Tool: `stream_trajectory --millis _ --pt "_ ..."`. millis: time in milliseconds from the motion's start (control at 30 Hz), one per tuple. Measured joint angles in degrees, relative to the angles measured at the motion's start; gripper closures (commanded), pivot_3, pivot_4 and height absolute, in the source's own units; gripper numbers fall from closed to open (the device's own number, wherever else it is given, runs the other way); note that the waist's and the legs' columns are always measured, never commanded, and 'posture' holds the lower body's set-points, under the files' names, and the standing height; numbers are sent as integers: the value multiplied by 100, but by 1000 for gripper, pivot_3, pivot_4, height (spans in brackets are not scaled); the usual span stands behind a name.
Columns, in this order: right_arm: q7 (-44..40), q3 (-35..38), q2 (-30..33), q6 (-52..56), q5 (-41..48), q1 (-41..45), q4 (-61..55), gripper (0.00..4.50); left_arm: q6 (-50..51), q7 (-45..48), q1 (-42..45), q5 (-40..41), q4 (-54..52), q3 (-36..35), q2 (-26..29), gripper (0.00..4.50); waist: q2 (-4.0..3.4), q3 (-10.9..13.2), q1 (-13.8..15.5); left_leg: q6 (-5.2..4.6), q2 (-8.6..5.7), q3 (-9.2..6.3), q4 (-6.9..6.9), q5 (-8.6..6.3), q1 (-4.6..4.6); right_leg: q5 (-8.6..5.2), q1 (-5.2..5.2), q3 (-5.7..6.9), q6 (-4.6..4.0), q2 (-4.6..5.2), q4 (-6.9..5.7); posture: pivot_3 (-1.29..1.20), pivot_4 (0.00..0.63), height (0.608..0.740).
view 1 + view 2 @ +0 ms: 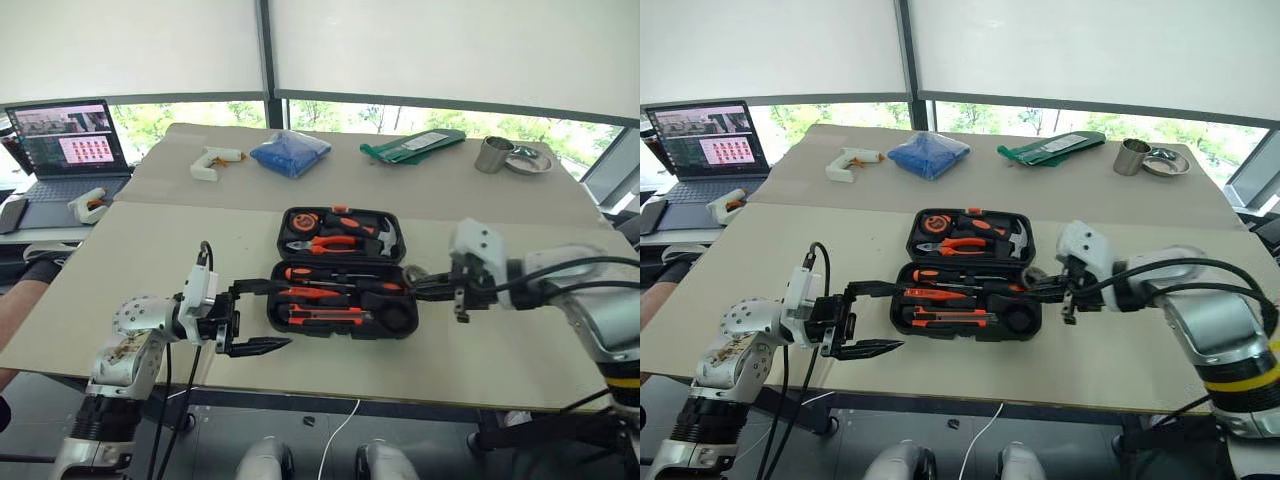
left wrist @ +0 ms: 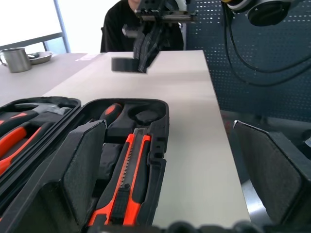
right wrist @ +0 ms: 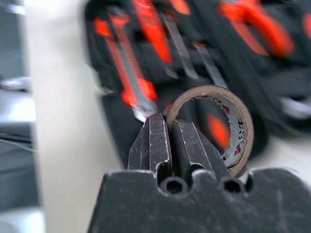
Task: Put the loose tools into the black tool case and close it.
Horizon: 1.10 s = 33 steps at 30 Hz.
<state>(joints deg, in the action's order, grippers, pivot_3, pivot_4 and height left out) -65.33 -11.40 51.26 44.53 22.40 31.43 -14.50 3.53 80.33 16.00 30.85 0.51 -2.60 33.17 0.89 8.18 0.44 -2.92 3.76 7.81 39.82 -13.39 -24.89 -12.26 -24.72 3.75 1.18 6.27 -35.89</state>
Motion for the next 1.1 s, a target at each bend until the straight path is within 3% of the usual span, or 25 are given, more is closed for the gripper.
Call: stream_trajectory --millis 200,367,400,600,767,833,900,1000,1100 --pt "-168 -888 159 76 -570 179 254 4454 -217 22 -35 -49 223 -78 75 0 0 0 13 -4 -6 11 1 -1 -25 2 -30 -1 0 8 -8 0 150 739" --pt "-227 -1177 147 46 -844 334 281 4454 -345 24 -123 -133 283 -90 89 0 0 0 24 -1 -6 11 2 0 -25 1 -31 0 0 5 -13 0 150 739" --pt "-264 -1211 162 60 -881 359 280 3728 -364 18 -130 -151 294 -90 89 0 0 0 30 -1 -6 11 3 0 -25 1 -31 0 0 7 -13 0 150 739" --pt "-213 -1154 161 -15 -1086 429 282 1838 -440 -88 -152 -183 364 -89 83 0 0 0 25 -1 -5 12 2 0 -25 1 -32 1 0 6 -13 0 150 739" --pt "-736 -875 384 4 -701 410 271 106 -484 -293 -128 -367 557 -93 83 0 0 0 25 -1 -6 12 2 0 -25 1 -31 1 0 4 -14 0 150 739" --pt "-1158 -354 508 10 -171 374 449 42 -529 -575 -7 -631 845 -88 87 0 1 0 28 -1 -6 12 4 1 -25 4 -29 1 -2 4 -12 0 150 739" --pt "-1228 42 528 -93 33 404 714 0 -499 -898 193 -823 1093 -91 78 504 2 1 28 1 -5 9 8 4 -25 8 -28 2 -4 4 -14 0 150 739" --pt "-692 510 322 -708 -198 581 1566 720 -239 -1713 810 -1152 1588 -110 50 1418 5 1 24 3 -10 11 9 14 -23 24 -26 3 -2 1 -12 0 150 739" --pt "177 473 -18 -1613 -985 609 2446 1776 168 -2471 1448 -1434 2140 -113 -76 2596 6 1 11 4 -15 14 8 22 -24 28 -29 -1 3 0 -16 0 150 739"
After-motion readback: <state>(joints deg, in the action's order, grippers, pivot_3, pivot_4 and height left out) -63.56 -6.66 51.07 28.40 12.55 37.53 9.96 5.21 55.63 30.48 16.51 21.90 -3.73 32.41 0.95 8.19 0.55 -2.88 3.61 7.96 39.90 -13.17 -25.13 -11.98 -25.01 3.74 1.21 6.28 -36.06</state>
